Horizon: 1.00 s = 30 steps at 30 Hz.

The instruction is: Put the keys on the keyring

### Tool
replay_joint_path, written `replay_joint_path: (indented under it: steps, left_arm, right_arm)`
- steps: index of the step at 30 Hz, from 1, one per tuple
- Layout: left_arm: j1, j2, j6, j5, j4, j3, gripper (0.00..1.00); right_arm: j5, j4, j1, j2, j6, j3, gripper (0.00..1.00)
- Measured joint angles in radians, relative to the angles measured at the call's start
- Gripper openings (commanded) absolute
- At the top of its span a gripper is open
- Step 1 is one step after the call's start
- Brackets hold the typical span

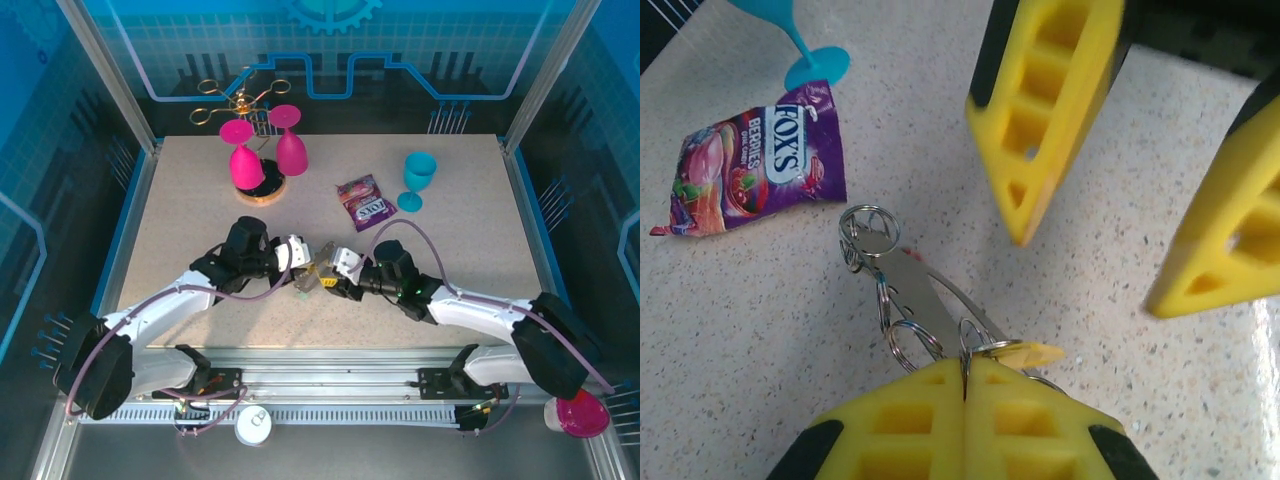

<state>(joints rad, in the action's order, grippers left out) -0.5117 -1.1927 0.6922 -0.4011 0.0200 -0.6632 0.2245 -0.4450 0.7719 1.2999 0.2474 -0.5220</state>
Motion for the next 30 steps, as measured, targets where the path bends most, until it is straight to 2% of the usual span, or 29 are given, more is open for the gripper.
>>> replay_joint_path:
  steps: [5, 10, 12, 17, 20, 30]
  left_arm:
    - [0.0, 0.01, -0.081, -0.026, -0.07, 0.032, 0.0]
    - [0.0, 0.01, -0.129, -0.041, -0.11, 0.045, 0.0]
    - [0.0, 0.01, -0.143, -0.041, -0.121, 0.045, 0.0]
    - [0.0, 0.01, -0.165, -0.041, -0.142, 0.05, 0.0]
    - [0.0, 0.011, -0.171, -0.04, -0.151, 0.056, 0.0]
    - [0.0, 0.014, -0.2, -0.029, -0.189, 0.06, 0.0]
  right_arm:
    - [-0.034, -0.08, 0.0, 0.103, -0.065, 0.0, 0.42]
    - [-0.033, -0.129, 0.0, 0.137, -0.095, -0.001, 0.38]
    - [-0.034, -0.143, 0.0, 0.14, -0.101, -0.002, 0.34]
    - [-0.048, -0.153, 0.0, 0.141, -0.098, -0.006, 0.09]
    - [-0.072, -0.131, -0.002, 0.135, -0.089, -0.013, 0.0]
    - [-0.101, 0.057, -0.006, 0.063, 0.011, -0.06, 0.0]
